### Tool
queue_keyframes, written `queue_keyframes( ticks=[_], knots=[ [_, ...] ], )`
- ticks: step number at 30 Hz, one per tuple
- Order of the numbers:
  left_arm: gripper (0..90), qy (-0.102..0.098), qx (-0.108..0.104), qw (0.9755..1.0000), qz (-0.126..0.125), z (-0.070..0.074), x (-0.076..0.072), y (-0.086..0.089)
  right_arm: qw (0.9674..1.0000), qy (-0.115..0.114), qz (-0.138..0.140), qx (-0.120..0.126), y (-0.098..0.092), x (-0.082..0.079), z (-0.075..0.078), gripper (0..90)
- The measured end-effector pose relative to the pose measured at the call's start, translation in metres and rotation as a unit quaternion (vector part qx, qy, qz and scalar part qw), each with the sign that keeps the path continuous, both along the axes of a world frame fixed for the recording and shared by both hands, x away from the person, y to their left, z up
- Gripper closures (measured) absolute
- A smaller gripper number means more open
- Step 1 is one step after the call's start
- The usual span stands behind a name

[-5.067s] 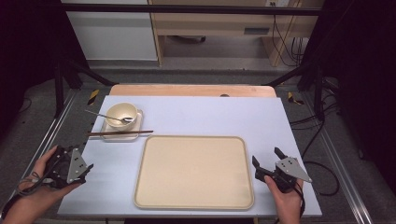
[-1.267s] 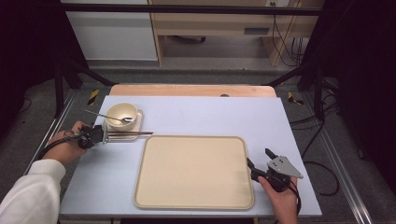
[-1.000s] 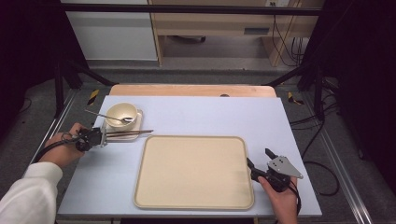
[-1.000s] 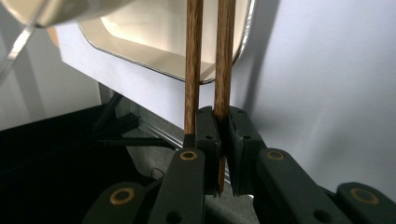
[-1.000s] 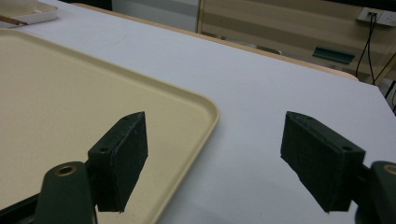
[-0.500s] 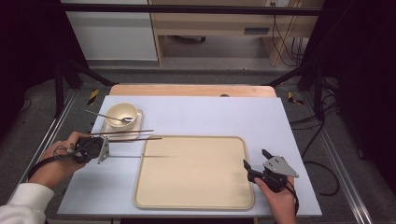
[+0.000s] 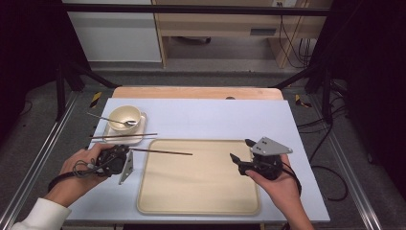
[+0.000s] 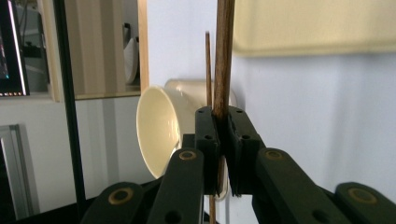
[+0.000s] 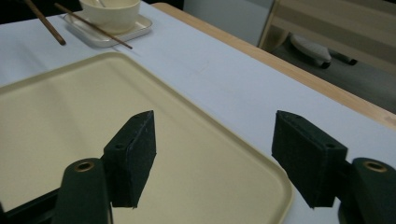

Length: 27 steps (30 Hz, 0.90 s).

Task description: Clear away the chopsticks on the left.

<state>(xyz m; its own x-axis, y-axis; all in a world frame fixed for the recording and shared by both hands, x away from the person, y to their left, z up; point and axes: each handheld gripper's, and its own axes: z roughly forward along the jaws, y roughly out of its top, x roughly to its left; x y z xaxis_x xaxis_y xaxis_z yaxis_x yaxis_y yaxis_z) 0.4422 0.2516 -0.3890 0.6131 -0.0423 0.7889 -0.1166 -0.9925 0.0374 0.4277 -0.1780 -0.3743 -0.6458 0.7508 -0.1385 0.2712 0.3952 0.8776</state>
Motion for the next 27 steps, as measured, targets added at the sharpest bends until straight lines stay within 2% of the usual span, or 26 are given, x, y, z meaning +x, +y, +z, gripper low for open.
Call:
queue_keyframes(
  ticks=[3, 5, 6, 7, 9, 13, 14, 15, 16, 20, 21, 23, 27],
  knots=[
    [84.2, -0.013, 0.002, 0.9998, -0.012, 0.0, -0.003, -0.014, 0.9993, 0.02, 0.026, -0.016, 0.014, 0.006, 0.012, 34.6],
    [84.2, -0.014, 0.003, 0.9998, -0.016, -0.001, -0.004, -0.018, 0.999, 0.023, 0.033, -0.018, 0.018, 0.007, 0.014, 35.6],
    [84.2, -0.017, 0.002, 0.9997, -0.018, -0.001, -0.005, -0.019, 0.9978, 0.032, 0.053, -0.024, 0.028, 0.008, 0.02, 37.3],
    [84.2, -0.02, 0.003, 0.9996, -0.022, -0.002, -0.005, -0.022, 0.9978, 0.032, 0.053, -0.024, 0.028, 0.008, 0.02, 37.3],
    [84.2, -0.023, 0.004, 0.9994, -0.025, -0.003, -0.006, -0.026, 0.9957, 0.04, 0.077, -0.034, 0.042, 0.009, 0.024, 40.8],
    [84.2, -0.022, 0.007, 0.9991, -0.036, -0.008, -0.01, -0.035, 0.9933, 0.048, 0.099, -0.034, 0.054, 0.009, 0.026, 44.9],
    [84.2, -0.02, 0.015, 0.9989, -0.039, -0.01, -0.011, -0.039, 0.9915, 0.054, 0.112, -0.041, 0.062, 0.009, 0.026, 48.1],
    [84.2, -0.021, 0.018, 0.9986, -0.044, -0.012, -0.012, -0.042, 0.9915, 0.054, 0.112, -0.041, 0.062, 0.009, 0.026, 48.1],
    [84.2, -0.021, 0.022, 0.9984, -0.048, -0.013, -0.014, -0.046, 0.9893, 0.063, 0.123, -0.049, 0.069, 0.011, 0.025, 50.3],
    [84.2, -0.025, 0.025, 0.997, -0.069, -0.02, -0.02, -0.062, 0.9843, 0.088, 0.141, -0.06, 0.079, 0.015, 0.021, 55.0],
    [84.2, -0.025, 0.025, 0.997, -0.069, -0.02, -0.02, -0.062, 0.9843, 0.088, 0.141, -0.06, 0.079, 0.015, 0.021, 55.0],
    [84.2, -0.026, 0.022, 0.9967, -0.074, -0.022, -0.022, -0.066, 0.9809, 0.108, 0.147, -0.067, 0.083, 0.016, 0.018, 56.3],
    [84.2, -0.03, 0.026, 0.9957, -0.084, -0.025, -0.025, -0.073, 0.9771, 0.125, 0.155, -0.075, 0.086, 0.015, 0.016, 58.0]
  ],
)
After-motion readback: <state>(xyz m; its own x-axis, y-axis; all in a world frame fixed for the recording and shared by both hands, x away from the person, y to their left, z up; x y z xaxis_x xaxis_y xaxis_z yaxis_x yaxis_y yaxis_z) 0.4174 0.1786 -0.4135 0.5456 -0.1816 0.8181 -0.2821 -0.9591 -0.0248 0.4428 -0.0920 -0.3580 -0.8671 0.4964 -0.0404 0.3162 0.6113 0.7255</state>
